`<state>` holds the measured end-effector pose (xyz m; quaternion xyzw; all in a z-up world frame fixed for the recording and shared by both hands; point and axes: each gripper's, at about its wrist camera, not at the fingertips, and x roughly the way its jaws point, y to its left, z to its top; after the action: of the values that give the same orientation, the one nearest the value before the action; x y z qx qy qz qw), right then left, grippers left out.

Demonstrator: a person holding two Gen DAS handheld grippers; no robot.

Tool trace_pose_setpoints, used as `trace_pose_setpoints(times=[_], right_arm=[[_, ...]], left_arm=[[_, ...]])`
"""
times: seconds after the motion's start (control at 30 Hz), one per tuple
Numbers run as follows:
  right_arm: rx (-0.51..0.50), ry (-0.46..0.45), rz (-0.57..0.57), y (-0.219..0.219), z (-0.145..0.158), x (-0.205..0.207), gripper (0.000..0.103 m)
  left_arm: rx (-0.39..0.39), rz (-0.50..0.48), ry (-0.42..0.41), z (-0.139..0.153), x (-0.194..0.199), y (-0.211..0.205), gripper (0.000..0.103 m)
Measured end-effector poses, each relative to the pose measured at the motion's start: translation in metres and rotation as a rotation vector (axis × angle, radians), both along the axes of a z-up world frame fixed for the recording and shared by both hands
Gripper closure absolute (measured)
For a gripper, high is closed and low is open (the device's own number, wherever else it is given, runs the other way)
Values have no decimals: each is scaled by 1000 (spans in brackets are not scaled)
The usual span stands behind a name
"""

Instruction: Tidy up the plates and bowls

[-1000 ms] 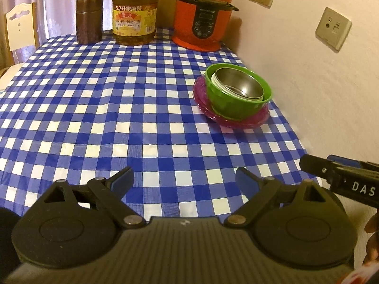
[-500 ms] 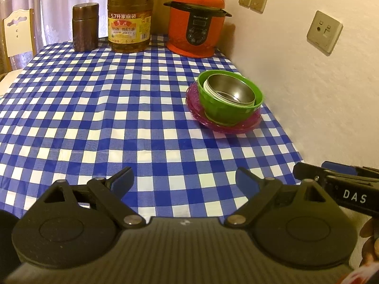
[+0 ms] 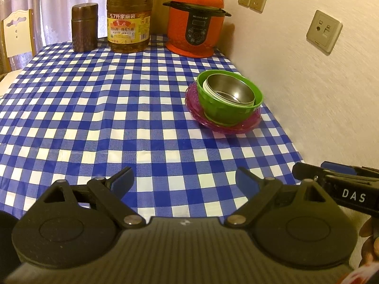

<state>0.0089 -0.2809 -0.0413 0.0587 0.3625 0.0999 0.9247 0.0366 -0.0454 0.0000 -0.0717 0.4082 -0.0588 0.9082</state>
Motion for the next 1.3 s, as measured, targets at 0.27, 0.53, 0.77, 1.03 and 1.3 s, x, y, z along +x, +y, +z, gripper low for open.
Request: trace_pose_setpoints(times=[0.27, 0.53, 0.77, 1.03, 1.3], right_arm=[[1, 6, -2, 1, -4, 0, 40], [3, 6, -4, 0, -4, 0, 40], [4, 7, -4, 0, -4, 1, 40], [4, 7, -4, -1, -4, 1, 40], [5, 9, -4, -1, -5, 1, 40]], left_arm=[[0, 0, 0, -1, -1, 1, 12], [0, 0, 0, -1, -1, 1, 12], [0, 0, 0, -1, -1, 1, 12], [0, 0, 0, -1, -1, 1, 12], [0, 1, 1, -1, -1, 0, 12]])
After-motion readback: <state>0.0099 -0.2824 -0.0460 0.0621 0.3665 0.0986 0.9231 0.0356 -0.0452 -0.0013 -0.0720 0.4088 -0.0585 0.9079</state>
